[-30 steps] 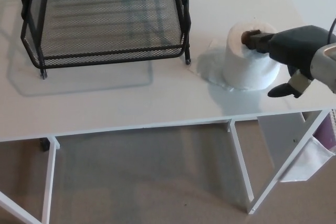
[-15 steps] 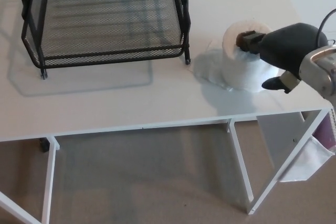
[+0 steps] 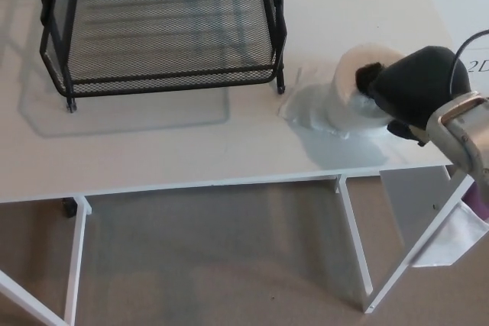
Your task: The robot walks towards a desk on which a file tray is kept in the middle and a toilet paper roll is kept on its right. The robot uses its right hand to hook on finger in the gap of the roll and grabs it, lifts it and places it on the tray.
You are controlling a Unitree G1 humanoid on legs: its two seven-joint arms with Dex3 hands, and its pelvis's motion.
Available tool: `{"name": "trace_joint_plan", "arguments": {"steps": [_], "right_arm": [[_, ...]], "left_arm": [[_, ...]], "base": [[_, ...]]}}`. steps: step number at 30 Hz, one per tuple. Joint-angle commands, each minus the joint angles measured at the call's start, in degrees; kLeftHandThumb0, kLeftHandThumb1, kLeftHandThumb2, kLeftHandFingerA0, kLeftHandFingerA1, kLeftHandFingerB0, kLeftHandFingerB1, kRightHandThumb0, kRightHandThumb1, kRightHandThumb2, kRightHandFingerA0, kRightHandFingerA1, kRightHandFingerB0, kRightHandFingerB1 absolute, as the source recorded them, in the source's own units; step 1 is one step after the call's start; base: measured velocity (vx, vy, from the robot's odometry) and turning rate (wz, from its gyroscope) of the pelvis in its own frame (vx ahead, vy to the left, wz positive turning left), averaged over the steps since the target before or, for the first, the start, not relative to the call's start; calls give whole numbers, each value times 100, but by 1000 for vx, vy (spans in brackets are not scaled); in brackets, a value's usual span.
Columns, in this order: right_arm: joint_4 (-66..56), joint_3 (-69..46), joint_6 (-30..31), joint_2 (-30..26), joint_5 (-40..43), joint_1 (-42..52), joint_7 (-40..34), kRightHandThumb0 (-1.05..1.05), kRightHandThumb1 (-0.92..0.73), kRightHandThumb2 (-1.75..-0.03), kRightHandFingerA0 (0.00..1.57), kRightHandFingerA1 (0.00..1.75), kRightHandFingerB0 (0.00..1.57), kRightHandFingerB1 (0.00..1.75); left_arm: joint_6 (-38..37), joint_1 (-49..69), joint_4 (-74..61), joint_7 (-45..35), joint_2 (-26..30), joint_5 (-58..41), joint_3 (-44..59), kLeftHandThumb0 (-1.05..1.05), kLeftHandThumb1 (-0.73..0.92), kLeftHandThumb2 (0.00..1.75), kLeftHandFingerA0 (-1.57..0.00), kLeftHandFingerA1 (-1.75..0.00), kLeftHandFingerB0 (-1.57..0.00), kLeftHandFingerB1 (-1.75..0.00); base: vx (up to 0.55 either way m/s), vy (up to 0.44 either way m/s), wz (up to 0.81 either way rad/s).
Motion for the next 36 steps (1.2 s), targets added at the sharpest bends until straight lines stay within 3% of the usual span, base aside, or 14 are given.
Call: {"name": "trace_joint_plan", "arguments": {"steps": [1, 2, 5, 6, 7, 8, 14, 15, 18, 26, 27, 28, 29, 36], "right_arm": [[284, 31, 183, 54, -267, 438, -289, -33, -73, -63, 84, 175, 69, 123], [335, -20, 201, 94, -265, 522, -584, -41, -54, -97, 115, 134, 75, 108], [328, -218, 40, 57, -220, 668, -1273, -47, -55, -96, 118, 140, 84, 120], [280, -275, 31, 38, -159, 657, -1160, -36, -76, -67, 88, 175, 65, 148], [349, -370, -166, 16, -24, 636, -1253, -41, -58, -99, 118, 137, 80, 113], [381, -459, -259, 16, 45, 639, -1365, -33, -72, -71, 91, 175, 71, 141], [-156, -1531, -238, 68, 746, 642, -1075, -29, -70, -66, 81, 175, 65, 152], [-241, -1675, -226, 70, 835, 572, -998, -30, -70, -65, 83, 173, 68, 144], [-474, -1987, -279, -40, 913, 225, -671, -35, -71, -64, 83, 170, 74, 115], [-896, -2499, -408, -111, 1113, -356, -381, -40, -49, -91, 114, 135, 76, 92], [-1005, -2577, -341, -48, 1178, -594, -282, -29, -66, -68, 84, 175, 70, 127], [-1103, -2614, -226, 18, 1168, -809, -188, -29, -68, -70, 82, 175, 67, 143], [-1162, -2611, -235, 34, 1138, -973, -146, -39, -52, -96, 111, 131, 79, 106], [-1165, -2477, -272, 479, 1214, -1793, 182, -25, -60, -78, 85, 175, 71, 150]], "left_arm": [[-174, -51, 46, 44, 23, 94, -13, -105, 77, 131, -29, -82, 0, -61], [-174, -21, 1, 30, 31, 116, -34, -105, 73, 113, -16, -77, 0, -63], [-209, -4, -9, 82, 17, 144, -40, -105, 72, 117, -19, -78, -2, -66], [-207, -2, -19, 77, 15, 141, -36, -105, 72, 117, -20, -79, -2, -66], [-225, 2, -6, 60, 9, 137, -30, -105, 72, 116, -18, -78, -2, -66], [-252, -1, 16, 55, 7, 146, -35, -105, 73, 114, -19, -78, -3, -67], [-244, 16, 2, 13, 7, 136, -24, -105, 72, 112, -18, -78, -3, -67], [-243, -1, 30, 36, 2, 143, -26, -105, 92, 87, -17, -86, 0, -76], [-262, 5, 79, 72, -30, 133, -10, -105, 73, 112, -21, -79, -3, -69], [-169, 54, 38, 75, -34, 84, 41, -105, 92, 87, -19, -86, 0, -74], [-178, 54, 46, 58, -48, 7, 118, -105, 77, 131, -24, -80, 0, -62], [-185, 42, 75, 59, -62, -27, 165, -105, 77, 131, -23, -80, 0, -62], [-206, 49, 70, 33, -48, 30, 131, -105, 77, 131, -28, -82, 0, -63], [-207, 35, 71, 41, -29, 96, 119, -105, 77, 132, -26, -80, 0, -64]], "base": [[0, 0, 0], [0, 0, 0], [0, 0, 0], [0, 0, 0], [0, 0, 0], [0, 0, 0], [0, 0, 0], [0, 0, 0], [0, 0, 0], [0, 0, 0], [0, 0, 0], [0, 0, 0], [0, 0, 0], [0, 0, 0]]}}
